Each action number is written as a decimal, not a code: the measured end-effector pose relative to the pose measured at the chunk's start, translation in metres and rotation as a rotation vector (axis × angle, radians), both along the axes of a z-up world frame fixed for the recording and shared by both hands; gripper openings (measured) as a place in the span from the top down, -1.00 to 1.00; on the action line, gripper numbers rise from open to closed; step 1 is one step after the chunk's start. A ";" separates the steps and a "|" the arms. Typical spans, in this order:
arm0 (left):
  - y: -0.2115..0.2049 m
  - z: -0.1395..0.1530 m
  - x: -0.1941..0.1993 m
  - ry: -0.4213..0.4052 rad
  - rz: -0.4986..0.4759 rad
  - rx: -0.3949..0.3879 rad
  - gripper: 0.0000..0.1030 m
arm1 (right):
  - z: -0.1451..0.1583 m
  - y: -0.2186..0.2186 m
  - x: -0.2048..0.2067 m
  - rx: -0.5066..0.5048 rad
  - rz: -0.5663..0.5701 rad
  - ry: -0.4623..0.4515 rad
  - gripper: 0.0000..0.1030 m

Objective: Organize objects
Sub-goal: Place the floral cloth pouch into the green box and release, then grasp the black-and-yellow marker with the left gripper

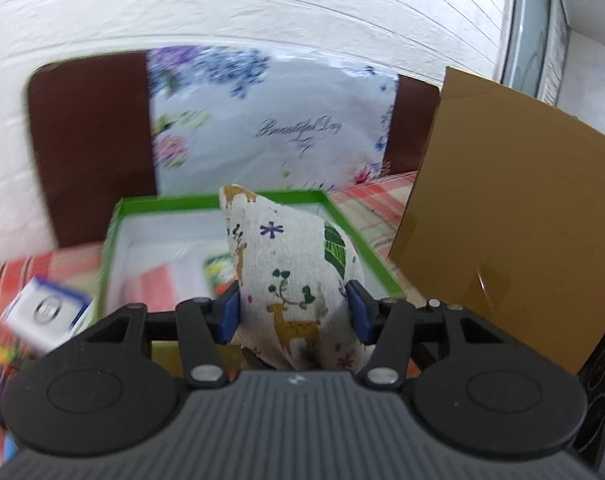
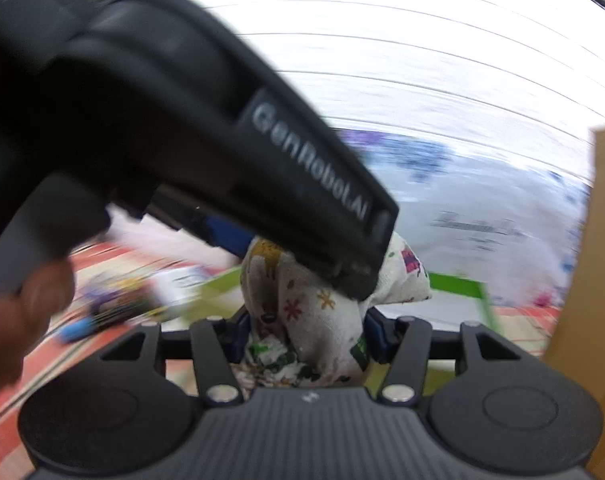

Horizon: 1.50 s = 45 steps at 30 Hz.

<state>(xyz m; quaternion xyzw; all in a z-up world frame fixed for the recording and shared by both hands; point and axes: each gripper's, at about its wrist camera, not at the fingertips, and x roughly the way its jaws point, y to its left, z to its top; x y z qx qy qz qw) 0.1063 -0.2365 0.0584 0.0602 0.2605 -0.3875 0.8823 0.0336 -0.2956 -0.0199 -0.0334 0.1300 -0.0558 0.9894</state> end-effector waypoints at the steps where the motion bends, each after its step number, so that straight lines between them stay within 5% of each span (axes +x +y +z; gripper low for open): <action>1: -0.013 0.000 0.010 -0.007 -0.006 0.006 -0.09 | 0.001 -0.013 0.010 0.006 -0.037 -0.001 -0.01; 4: -0.054 -0.005 0.039 -0.052 0.012 0.053 -0.41 | -0.001 -0.046 0.048 0.020 -0.137 0.016 -0.11; 7: -0.073 -0.019 0.065 -0.046 0.116 0.110 -0.46 | -0.015 -0.071 0.086 0.023 -0.199 0.082 -0.70; 10: -0.055 -0.027 0.072 0.018 0.145 0.058 -0.46 | -0.024 -0.079 0.087 0.017 -0.253 0.089 -0.65; 19: 0.048 -0.038 0.012 0.007 0.187 -0.002 -0.58 | -0.017 -0.042 0.003 0.091 -0.187 -0.071 -0.74; 25: 0.151 -0.071 -0.012 0.118 0.381 0.051 -0.58 | -0.024 -0.009 -0.010 0.151 0.022 0.033 -0.68; 30: 0.231 -0.103 -0.011 0.253 0.604 0.047 -0.56 | -0.035 0.046 0.013 0.207 0.254 0.202 -0.15; 34: 0.268 -0.096 -0.021 0.213 0.667 0.000 -0.55 | -0.032 0.104 0.022 0.184 0.388 0.292 -0.11; 39: 0.307 -0.097 -0.022 0.260 0.739 -0.115 -0.55 | -0.023 0.142 0.086 0.298 0.387 0.343 -0.11; 42: 0.320 -0.097 -0.025 0.275 0.750 -0.155 -0.55 | -0.030 0.168 0.128 0.252 0.339 0.394 -0.23; 44: 0.324 -0.093 -0.028 0.269 0.748 -0.170 -0.55 | -0.050 0.181 0.145 0.203 0.314 0.467 -0.07; 45: 0.325 -0.092 -0.029 0.265 0.741 -0.177 -0.55 | -0.053 0.183 0.140 0.183 0.310 0.426 0.07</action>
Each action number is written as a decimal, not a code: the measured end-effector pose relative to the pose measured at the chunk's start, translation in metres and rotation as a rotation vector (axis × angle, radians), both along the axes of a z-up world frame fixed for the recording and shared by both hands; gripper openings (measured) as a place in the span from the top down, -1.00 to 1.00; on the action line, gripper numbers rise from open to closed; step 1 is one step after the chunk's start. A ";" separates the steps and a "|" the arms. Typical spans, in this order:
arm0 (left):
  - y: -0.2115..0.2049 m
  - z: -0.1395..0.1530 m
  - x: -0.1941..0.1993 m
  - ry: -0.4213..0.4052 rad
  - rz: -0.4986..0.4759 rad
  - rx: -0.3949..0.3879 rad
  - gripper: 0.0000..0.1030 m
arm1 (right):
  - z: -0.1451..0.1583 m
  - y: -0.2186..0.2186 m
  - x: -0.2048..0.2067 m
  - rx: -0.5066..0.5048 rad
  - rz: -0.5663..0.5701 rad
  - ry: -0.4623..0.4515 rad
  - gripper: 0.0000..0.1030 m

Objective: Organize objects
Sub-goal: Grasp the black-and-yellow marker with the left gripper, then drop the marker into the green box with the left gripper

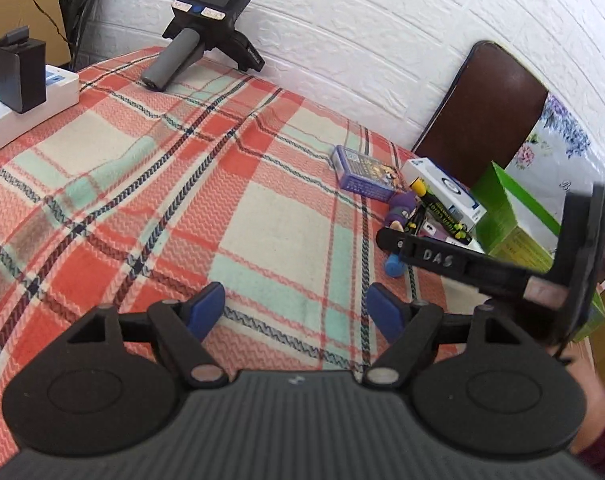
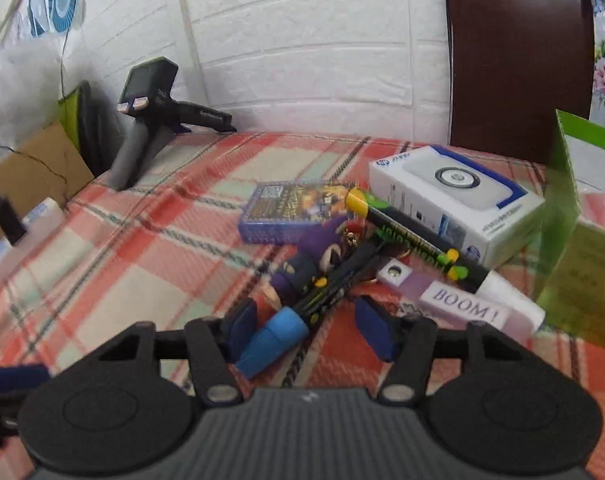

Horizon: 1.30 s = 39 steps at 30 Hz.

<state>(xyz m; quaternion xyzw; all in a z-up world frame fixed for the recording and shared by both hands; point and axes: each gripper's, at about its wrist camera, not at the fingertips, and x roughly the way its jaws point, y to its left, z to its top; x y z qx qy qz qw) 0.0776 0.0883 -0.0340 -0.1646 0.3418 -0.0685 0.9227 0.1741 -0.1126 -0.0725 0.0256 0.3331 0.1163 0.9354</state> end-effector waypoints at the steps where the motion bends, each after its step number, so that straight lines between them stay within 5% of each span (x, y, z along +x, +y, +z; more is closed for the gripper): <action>1: 0.001 0.001 -0.001 -0.006 -0.008 -0.006 -0.55 | -0.002 0.002 -0.007 -0.024 0.012 -0.013 0.25; 7: -0.018 -0.002 0.001 0.036 -0.117 -0.071 -0.55 | -0.002 -0.030 -0.081 0.004 0.038 -0.008 0.59; 10: -0.041 -0.007 0.001 0.081 -0.211 -0.097 -0.55 | -0.001 -0.049 -0.131 0.060 0.034 -0.001 0.60; 15: -0.080 -0.012 -0.001 0.147 -0.328 -0.138 -0.75 | 0.003 -0.078 -0.170 0.292 0.042 0.083 0.61; 16: -0.087 -0.013 -0.001 0.162 -0.346 -0.160 -0.72 | 0.003 -0.084 -0.170 0.360 0.045 0.104 0.61; 19: -0.102 -0.014 0.000 0.198 -0.377 -0.174 -0.13 | 0.006 -0.092 -0.172 0.458 0.046 0.102 0.61; 23: -0.115 -0.010 0.002 0.222 -0.399 -0.183 0.46 | 0.016 -0.093 -0.177 0.458 0.057 0.034 0.61; 39: -0.269 0.071 0.074 -0.007 -0.646 0.001 0.54 | 0.059 -0.182 -0.128 0.371 -0.191 -0.268 0.61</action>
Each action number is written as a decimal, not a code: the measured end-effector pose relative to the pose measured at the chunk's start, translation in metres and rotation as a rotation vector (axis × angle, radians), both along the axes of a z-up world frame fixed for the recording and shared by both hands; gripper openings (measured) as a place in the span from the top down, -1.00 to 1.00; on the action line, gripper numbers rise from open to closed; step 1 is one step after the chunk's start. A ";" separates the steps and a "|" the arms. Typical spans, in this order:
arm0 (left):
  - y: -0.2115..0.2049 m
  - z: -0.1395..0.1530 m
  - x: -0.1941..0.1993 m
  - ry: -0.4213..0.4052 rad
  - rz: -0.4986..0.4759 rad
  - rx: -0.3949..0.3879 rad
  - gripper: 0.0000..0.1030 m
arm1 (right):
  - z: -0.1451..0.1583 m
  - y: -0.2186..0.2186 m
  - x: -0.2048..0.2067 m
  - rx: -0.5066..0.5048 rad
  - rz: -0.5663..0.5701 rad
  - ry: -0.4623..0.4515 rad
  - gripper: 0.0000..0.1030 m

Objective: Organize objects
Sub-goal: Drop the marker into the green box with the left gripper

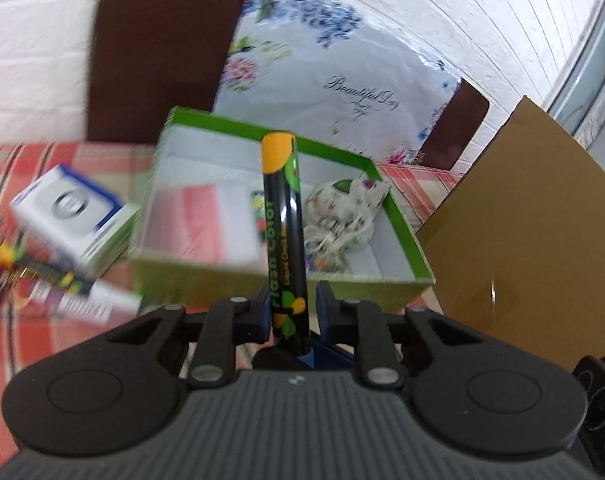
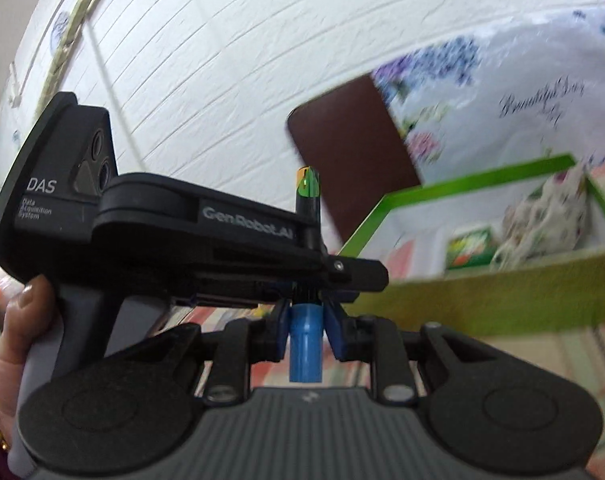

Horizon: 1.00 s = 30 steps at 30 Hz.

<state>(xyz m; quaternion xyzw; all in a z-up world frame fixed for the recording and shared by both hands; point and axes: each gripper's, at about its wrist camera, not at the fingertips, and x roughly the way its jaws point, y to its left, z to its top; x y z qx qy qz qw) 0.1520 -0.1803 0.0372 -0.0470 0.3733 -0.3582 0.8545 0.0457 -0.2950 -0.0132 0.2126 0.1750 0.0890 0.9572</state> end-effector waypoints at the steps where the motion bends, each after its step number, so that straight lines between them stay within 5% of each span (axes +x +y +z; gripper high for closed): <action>1: -0.011 0.003 0.005 -0.023 -0.007 0.011 0.54 | 0.001 -0.008 0.008 -0.006 -0.020 -0.008 0.61; 6: -0.060 0.006 0.034 -0.078 -0.038 0.040 0.50 | -0.003 -0.043 0.042 -0.054 -0.122 -0.030 0.61; 8: -0.074 0.001 0.045 -0.095 -0.037 0.064 0.18 | -0.010 -0.051 0.052 -0.101 -0.193 -0.041 0.59; 11: -0.081 -0.009 0.052 -0.118 0.002 0.117 0.12 | -0.030 -0.062 0.056 -0.131 -0.280 -0.009 0.19; 12: -0.078 -0.011 0.051 -0.115 0.006 0.114 0.12 | -0.035 -0.064 0.051 -0.122 -0.290 -0.021 0.20; 16: -0.048 -0.013 0.038 -0.128 0.022 0.072 0.08 | -0.037 -0.051 0.033 -0.193 -0.282 -0.083 -0.08; 23: 0.042 -0.014 -0.012 -0.156 0.094 -0.003 -0.01 | -0.035 -0.017 -0.002 -0.220 -0.208 -0.097 -0.09; 30: 0.148 -0.066 -0.032 -0.026 0.315 0.096 0.00 | -0.044 0.027 -0.016 -0.201 0.006 0.006 -0.09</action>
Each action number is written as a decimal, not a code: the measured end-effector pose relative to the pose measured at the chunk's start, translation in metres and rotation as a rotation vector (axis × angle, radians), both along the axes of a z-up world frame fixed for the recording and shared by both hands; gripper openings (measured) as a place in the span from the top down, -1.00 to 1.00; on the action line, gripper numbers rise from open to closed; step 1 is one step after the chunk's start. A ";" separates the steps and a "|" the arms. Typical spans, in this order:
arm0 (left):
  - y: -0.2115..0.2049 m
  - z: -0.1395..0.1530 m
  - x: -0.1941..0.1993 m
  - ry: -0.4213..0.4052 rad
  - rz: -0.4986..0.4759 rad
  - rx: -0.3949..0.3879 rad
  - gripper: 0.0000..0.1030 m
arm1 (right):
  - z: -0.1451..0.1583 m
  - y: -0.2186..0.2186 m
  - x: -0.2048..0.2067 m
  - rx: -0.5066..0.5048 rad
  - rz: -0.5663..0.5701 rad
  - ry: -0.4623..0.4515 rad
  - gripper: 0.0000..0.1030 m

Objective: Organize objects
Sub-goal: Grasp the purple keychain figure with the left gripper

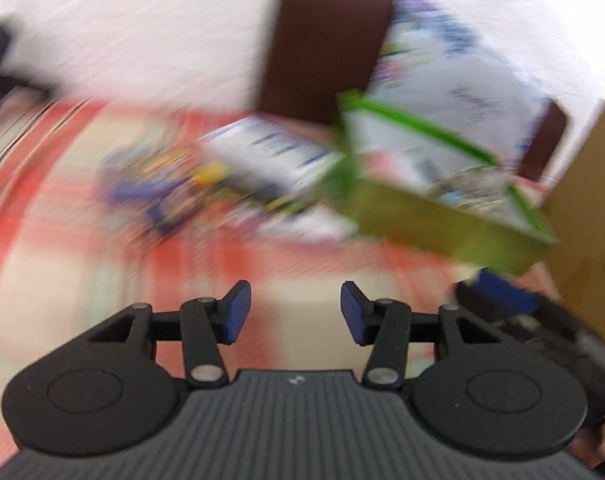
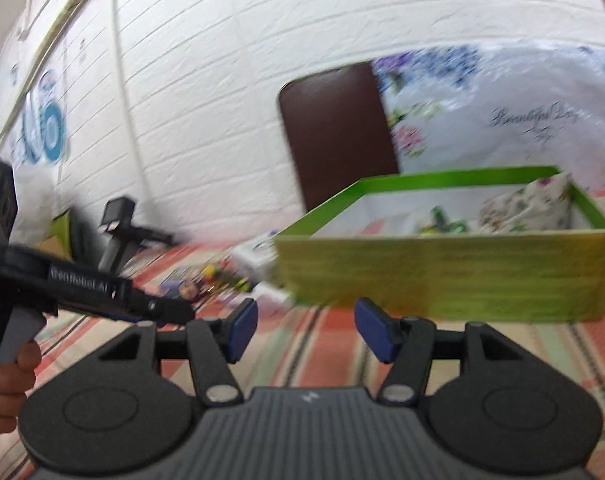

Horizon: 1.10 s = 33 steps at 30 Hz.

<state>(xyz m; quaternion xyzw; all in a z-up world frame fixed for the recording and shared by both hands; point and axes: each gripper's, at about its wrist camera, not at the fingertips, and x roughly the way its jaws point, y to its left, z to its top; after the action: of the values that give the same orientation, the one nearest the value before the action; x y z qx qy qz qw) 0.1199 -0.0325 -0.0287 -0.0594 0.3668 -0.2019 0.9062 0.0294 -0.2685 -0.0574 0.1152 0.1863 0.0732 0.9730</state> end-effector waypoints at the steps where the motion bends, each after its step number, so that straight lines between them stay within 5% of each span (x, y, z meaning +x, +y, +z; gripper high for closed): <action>1: 0.014 -0.006 -0.001 0.021 0.044 -0.002 0.00 | 0.000 0.007 0.003 0.001 0.024 0.015 -0.09; 10: 0.099 -0.017 0.001 0.005 0.255 -0.101 -0.01 | 0.008 0.091 0.059 -0.215 0.273 0.090 -0.07; 15: 0.121 -0.028 -0.005 -0.044 0.230 -0.185 -0.01 | 0.009 0.124 0.122 -0.104 0.282 0.185 -0.10; 19: 0.126 -0.031 -0.008 -0.062 0.217 -0.225 -0.01 | -0.003 0.147 0.166 -0.039 0.198 0.266 -0.39; 21: 0.128 -0.031 -0.009 -0.061 0.213 -0.238 -0.01 | -0.013 0.151 0.179 -0.037 0.153 0.306 -0.34; 23: 0.130 -0.031 -0.010 -0.061 0.209 -0.249 -0.01 | -0.016 0.148 0.176 -0.009 0.134 0.297 0.06; 27: 0.130 -0.031 -0.012 -0.056 0.209 -0.249 -0.02 | -0.013 0.148 0.146 -0.068 0.179 0.299 0.37; 33: 0.118 -0.023 -0.029 0.005 0.163 -0.263 -0.51 | -0.010 0.138 0.060 -0.117 0.278 0.297 0.40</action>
<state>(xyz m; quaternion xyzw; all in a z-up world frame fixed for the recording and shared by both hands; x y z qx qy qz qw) 0.0912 0.0853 -0.0518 -0.2077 0.3332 -0.1738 0.9031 0.0894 -0.1310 -0.0671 0.0415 0.3458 0.1778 0.9203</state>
